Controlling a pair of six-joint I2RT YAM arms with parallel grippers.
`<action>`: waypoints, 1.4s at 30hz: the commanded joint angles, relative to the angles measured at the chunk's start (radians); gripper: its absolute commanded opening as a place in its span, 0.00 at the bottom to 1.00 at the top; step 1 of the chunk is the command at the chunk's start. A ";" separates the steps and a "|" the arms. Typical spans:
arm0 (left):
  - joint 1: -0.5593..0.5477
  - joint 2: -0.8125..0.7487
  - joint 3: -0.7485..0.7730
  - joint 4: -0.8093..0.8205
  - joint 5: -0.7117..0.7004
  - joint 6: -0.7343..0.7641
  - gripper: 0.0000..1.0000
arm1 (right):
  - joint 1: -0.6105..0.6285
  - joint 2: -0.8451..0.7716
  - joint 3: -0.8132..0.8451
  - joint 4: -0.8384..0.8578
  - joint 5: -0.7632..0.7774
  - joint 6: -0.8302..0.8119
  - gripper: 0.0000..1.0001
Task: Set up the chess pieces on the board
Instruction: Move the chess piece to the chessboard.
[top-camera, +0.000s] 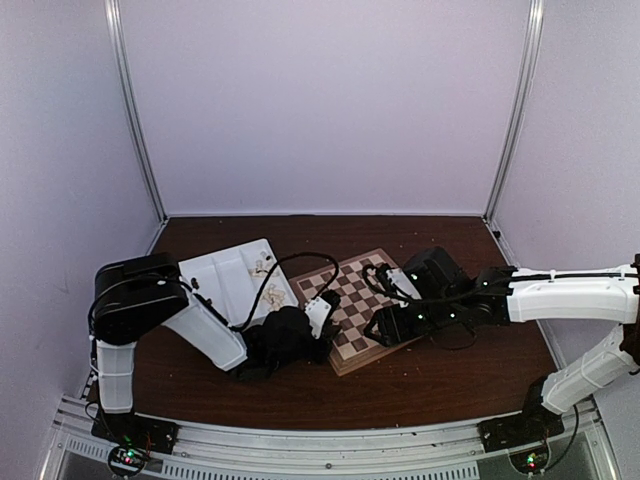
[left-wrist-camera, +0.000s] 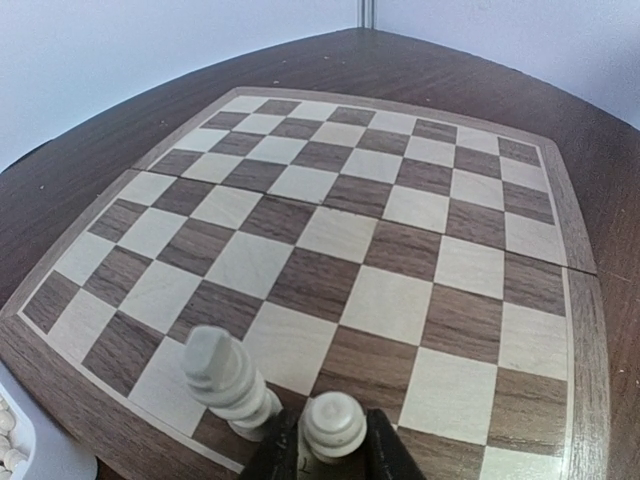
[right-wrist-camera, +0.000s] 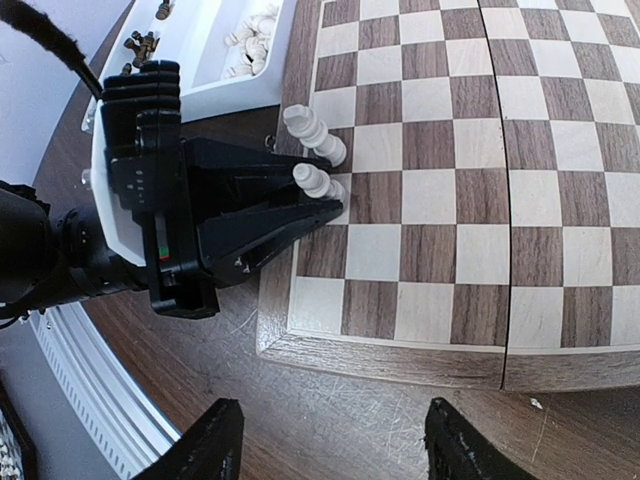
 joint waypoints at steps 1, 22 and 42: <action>0.008 0.009 -0.027 -0.067 0.002 -0.004 0.25 | -0.005 -0.007 -0.009 0.022 0.013 -0.011 0.64; 0.008 -0.266 -0.271 -0.110 0.070 -0.097 0.36 | -0.005 -0.012 0.002 0.011 0.026 -0.026 0.64; 0.386 -0.537 0.204 -1.303 0.215 -0.225 0.33 | -0.009 -0.097 -0.039 0.002 0.116 -0.052 0.65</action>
